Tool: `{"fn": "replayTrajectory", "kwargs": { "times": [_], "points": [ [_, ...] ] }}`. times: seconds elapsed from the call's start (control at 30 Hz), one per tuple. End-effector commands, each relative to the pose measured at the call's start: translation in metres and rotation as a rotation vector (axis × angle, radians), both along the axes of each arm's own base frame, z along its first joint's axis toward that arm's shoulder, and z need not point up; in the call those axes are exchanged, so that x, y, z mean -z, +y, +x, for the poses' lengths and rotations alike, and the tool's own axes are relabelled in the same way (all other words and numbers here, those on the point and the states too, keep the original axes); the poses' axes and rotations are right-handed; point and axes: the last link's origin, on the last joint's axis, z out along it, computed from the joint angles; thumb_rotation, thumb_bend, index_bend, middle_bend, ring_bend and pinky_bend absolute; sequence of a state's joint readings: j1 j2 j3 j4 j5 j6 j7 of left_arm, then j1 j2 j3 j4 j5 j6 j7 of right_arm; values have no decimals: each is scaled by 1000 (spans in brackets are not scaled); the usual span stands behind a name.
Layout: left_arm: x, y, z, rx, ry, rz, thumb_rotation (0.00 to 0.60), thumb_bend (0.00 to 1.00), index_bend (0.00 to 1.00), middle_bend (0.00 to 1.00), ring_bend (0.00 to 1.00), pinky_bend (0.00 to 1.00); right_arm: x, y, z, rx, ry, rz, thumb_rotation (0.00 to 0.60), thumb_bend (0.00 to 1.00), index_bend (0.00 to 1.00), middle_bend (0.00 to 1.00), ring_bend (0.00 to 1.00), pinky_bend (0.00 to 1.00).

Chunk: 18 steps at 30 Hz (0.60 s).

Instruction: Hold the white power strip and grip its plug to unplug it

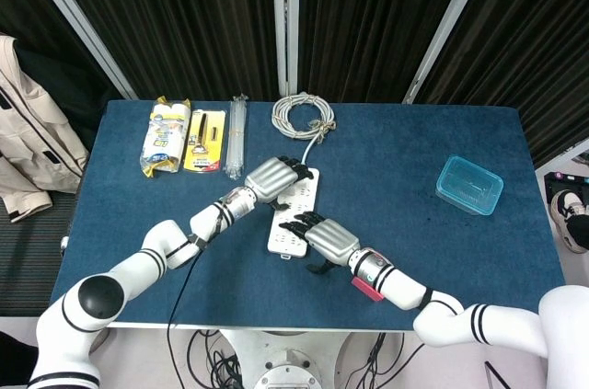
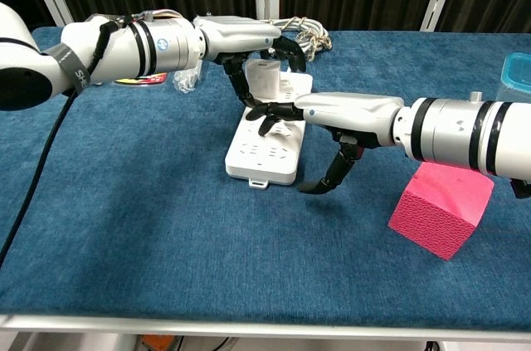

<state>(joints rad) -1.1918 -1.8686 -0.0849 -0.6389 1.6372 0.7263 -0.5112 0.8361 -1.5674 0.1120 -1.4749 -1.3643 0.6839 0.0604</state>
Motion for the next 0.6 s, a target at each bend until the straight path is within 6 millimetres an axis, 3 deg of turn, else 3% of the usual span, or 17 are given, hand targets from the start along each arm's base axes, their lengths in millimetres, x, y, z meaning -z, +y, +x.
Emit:
{"fn": "replayTrajectory", "kwargs": {
  "times": [0.03, 0.33, 0.6],
  "points": [
    [2, 1, -1, 6, 10, 0, 600, 262, 289, 272, 242, 337, 0, 0, 0, -1, 1, 0, 600, 209, 60, 134, 0, 0],
    [4, 2, -6, 25, 17, 16, 600, 388, 418, 402, 403, 553, 2, 0, 0, 0, 7, 3, 600, 216, 60, 136, 0, 0],
    [2, 4, -6, 49, -2, 38, 600, 416, 514, 539, 563, 705, 4, 1, 0, 4, 9, 6, 600, 217, 60, 138, 0, 0]
  ]
}}
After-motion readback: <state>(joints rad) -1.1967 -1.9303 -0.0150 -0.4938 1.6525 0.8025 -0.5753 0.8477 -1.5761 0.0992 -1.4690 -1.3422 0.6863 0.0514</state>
